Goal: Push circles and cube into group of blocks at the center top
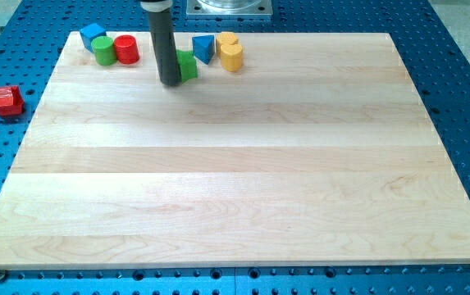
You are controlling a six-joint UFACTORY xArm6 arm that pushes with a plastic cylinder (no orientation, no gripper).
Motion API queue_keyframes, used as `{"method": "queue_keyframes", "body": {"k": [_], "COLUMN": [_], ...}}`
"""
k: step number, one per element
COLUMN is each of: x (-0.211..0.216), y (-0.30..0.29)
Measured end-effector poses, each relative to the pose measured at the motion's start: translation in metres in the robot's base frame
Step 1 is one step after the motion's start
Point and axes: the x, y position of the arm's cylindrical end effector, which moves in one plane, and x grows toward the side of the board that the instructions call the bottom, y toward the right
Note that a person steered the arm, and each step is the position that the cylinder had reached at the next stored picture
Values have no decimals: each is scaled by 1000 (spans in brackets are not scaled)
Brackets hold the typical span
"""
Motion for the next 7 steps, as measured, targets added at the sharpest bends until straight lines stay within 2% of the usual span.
{"method": "queue_keyframes", "body": {"k": [1, 2, 3, 4, 5, 6, 7], "x": [25, 56, 19, -30, -70, -115, -98], "y": [-11, -123, -181, -181, -212, -196, -165]}}
